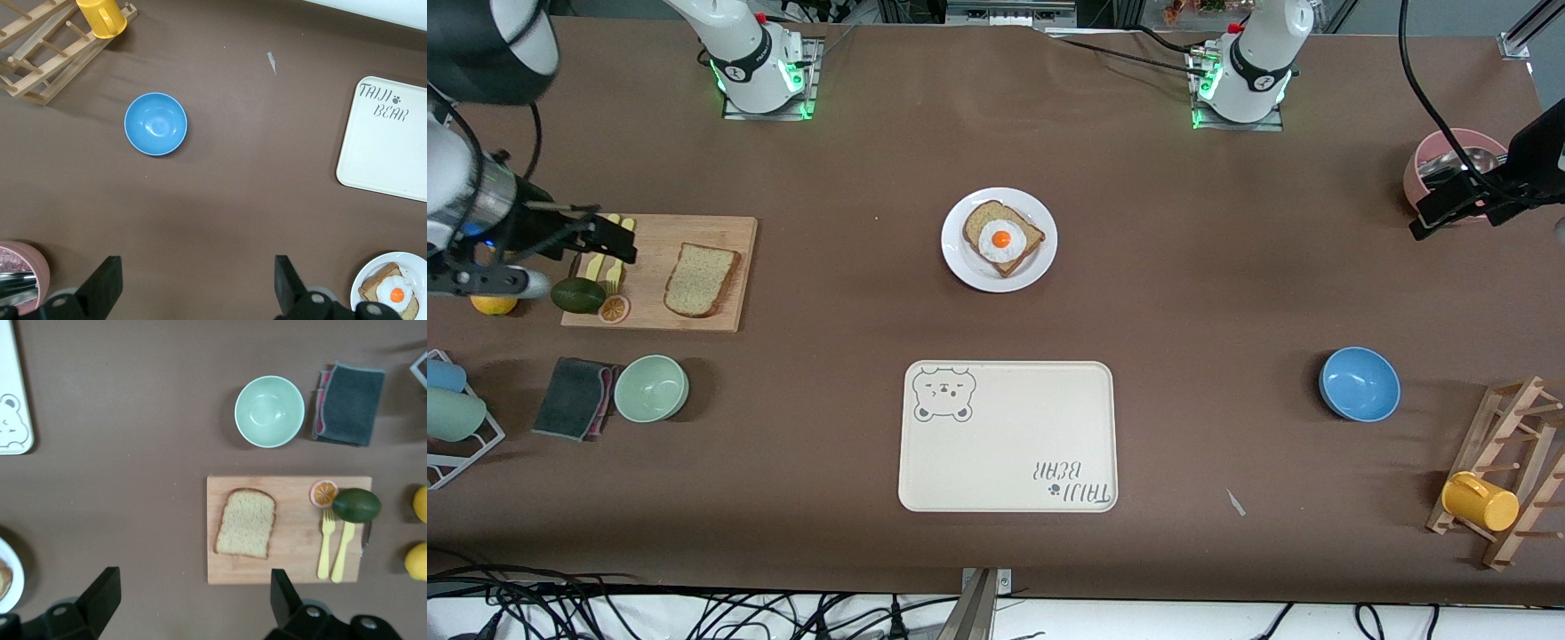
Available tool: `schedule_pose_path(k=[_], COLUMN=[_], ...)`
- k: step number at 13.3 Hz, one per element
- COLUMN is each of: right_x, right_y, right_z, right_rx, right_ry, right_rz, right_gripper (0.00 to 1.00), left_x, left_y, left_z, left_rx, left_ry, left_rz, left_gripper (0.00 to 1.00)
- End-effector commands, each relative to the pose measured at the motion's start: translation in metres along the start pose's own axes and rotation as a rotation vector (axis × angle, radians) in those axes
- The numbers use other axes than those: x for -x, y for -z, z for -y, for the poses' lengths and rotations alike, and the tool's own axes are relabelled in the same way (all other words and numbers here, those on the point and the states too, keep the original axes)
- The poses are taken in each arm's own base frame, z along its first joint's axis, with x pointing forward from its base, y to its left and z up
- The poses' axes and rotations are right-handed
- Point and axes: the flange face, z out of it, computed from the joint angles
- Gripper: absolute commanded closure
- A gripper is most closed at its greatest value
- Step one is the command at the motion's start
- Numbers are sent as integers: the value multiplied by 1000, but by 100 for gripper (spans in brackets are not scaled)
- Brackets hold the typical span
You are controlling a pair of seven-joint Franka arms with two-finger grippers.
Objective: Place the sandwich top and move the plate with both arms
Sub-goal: 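Lower the right gripper over the bread slice on the board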
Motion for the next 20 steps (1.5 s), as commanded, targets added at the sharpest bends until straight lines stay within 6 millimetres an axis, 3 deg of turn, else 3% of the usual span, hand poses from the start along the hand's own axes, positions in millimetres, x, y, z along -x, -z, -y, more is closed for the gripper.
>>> schedule_pose_path(k=[1,3,5,7,11,14,16,20], right_x=[-2,-4,-7,-13,-27,-22,-15,3], right_y=[-54,-89,-132,-176,-241,-247,-249,-281], right_z=[3,2,0,-3,-6,-2,-5,-16], right_rx=[0,7,30,61,120,153,163,174], right_ry=[2,-13,-165,-220,-178,-179,-276,-335], right_rz=[-16,2,94,152,108,82,86,68], right_gripper=[1,1,2,9,11,11,10,12], left_x=[1,5,6,7,10,11,11,11], left_y=[7,11,11,12,11,22,21,21], left_z=[5,7,5,2,1,0,0,-5], left_rx=[11,12,17,20,18,21,21,21], left_ry=[-8,-6,-8,-12,-14,-17,-18,-30], left_rz=[-6,-7,0,1,16,4,6,6], left_gripper=[0,0,0,0,0,0,0,0])
